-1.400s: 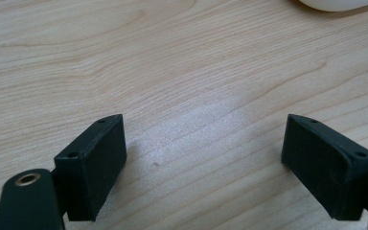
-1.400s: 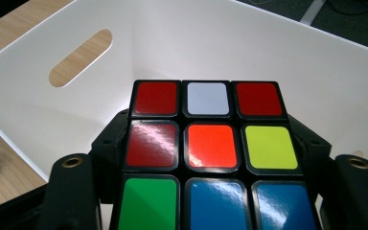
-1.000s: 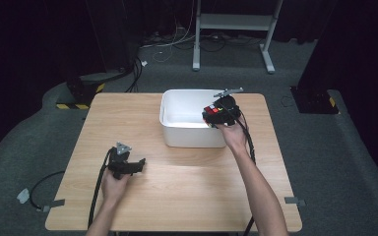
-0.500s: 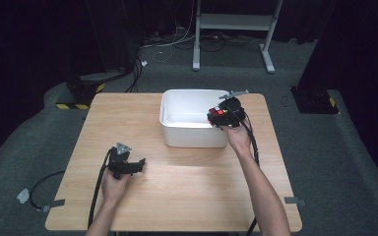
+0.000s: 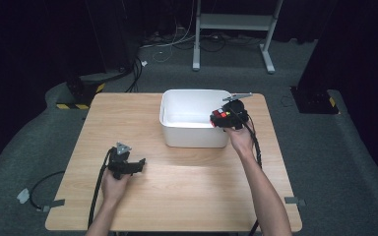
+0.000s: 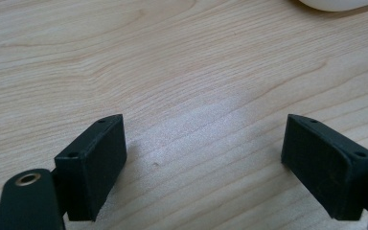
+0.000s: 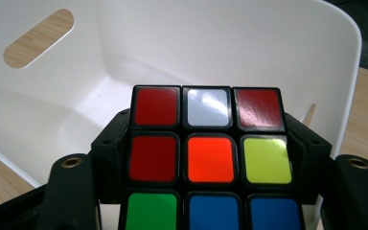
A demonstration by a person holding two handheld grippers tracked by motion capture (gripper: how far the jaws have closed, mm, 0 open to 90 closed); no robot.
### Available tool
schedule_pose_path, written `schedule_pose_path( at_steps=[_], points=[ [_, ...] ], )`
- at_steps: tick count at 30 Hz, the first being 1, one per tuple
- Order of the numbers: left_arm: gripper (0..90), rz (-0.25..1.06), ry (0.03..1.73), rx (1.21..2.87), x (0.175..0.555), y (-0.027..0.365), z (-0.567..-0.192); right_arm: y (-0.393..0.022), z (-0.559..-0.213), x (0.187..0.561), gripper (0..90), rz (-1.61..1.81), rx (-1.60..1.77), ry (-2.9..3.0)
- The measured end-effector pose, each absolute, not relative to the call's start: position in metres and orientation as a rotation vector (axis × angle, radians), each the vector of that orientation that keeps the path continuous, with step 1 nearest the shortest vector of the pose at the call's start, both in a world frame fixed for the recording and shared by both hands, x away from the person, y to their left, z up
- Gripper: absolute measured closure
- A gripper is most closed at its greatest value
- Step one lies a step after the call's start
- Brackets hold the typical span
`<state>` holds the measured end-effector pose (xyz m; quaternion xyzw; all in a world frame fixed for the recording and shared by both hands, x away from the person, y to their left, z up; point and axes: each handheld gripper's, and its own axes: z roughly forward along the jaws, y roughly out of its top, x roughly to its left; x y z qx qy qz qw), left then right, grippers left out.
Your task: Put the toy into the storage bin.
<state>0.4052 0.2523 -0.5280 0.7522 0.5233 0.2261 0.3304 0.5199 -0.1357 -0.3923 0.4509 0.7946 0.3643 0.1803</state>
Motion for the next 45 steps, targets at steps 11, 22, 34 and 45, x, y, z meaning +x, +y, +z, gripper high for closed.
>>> schedule_pose_path(
  at_steps=[11, 22, 34, 45],
  points=[
    [15.8, 0.592, 1.368, 1.969, 0.405, 0.252, -0.528, -0.137, -0.393, 0.519, 36.4, 1.079, 1.263, 2.225],
    [15.7, 0.592, 1.368, 1.970, 0.405, 0.252, -0.528, -0.149, -0.391, 0.513, 37.3, 1.125, 1.269, 2.206],
    [15.7, 0.593, 1.368, 1.970, 0.405, 0.252, -0.528, -0.164, -0.381, 0.504, 36.2, 1.235, 1.253, 2.164],
    [15.7, 0.591, 1.368, 1.969, 0.405, 0.252, -0.528, -0.176, -0.381, 0.497, 35.3, 1.266, 1.253, 2.141]
  ],
)
